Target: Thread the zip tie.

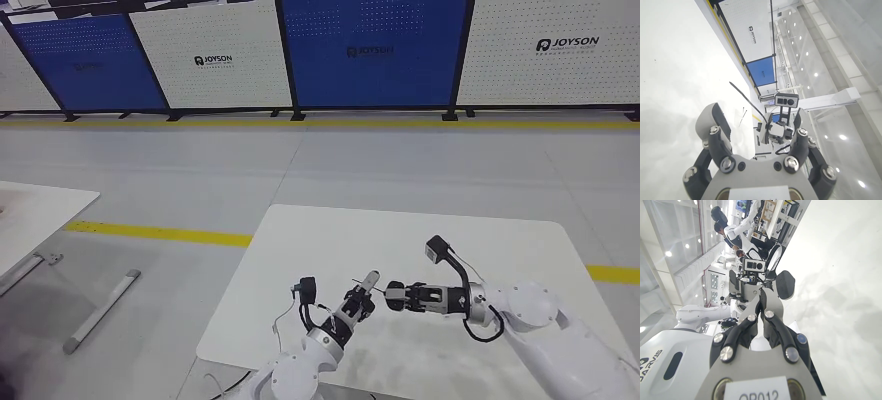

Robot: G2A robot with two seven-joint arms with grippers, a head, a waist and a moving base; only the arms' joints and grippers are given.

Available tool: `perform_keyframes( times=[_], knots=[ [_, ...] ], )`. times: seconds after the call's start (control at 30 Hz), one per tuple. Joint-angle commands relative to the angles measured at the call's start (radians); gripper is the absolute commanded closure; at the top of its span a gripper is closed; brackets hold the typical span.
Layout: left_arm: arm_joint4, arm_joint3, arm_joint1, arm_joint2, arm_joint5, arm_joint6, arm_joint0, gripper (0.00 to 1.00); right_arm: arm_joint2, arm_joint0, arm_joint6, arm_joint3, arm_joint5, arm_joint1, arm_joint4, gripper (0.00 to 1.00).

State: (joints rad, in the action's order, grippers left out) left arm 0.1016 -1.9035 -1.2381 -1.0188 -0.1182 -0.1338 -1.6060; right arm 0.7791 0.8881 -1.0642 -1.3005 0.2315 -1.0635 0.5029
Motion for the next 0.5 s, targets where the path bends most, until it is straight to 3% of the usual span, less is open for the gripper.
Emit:
perform_keyframes(
  times=[0.0, 0.13, 0.33, 0.47],
  knots=[
    [0.004, 0.003, -0.001, -0.002, 0.004, 0.002, 0.002, 0.65, 0.002, -0.001, -0.012, 0.002, 0.001, -0.002, 0.0, 1.0],
    [0.019, 0.005, -0.002, -0.01, 0.009, 0.003, 0.006, 0.82, 0.01, 0.0, -0.03, 0.009, 0.005, -0.004, 0.003, 1.0],
    [0.019, 0.002, -0.002, -0.018, 0.016, 0.014, -0.001, 0.9, 0.023, 0.002, -0.037, 0.021, 0.003, -0.009, 0.003, 1.0],
    [0.018, 0.001, -0.003, -0.022, 0.029, 0.021, -0.005, 0.89, 0.021, -0.002, -0.041, 0.024, -0.01, -0.014, -0.004, 1.0]
  ],
)
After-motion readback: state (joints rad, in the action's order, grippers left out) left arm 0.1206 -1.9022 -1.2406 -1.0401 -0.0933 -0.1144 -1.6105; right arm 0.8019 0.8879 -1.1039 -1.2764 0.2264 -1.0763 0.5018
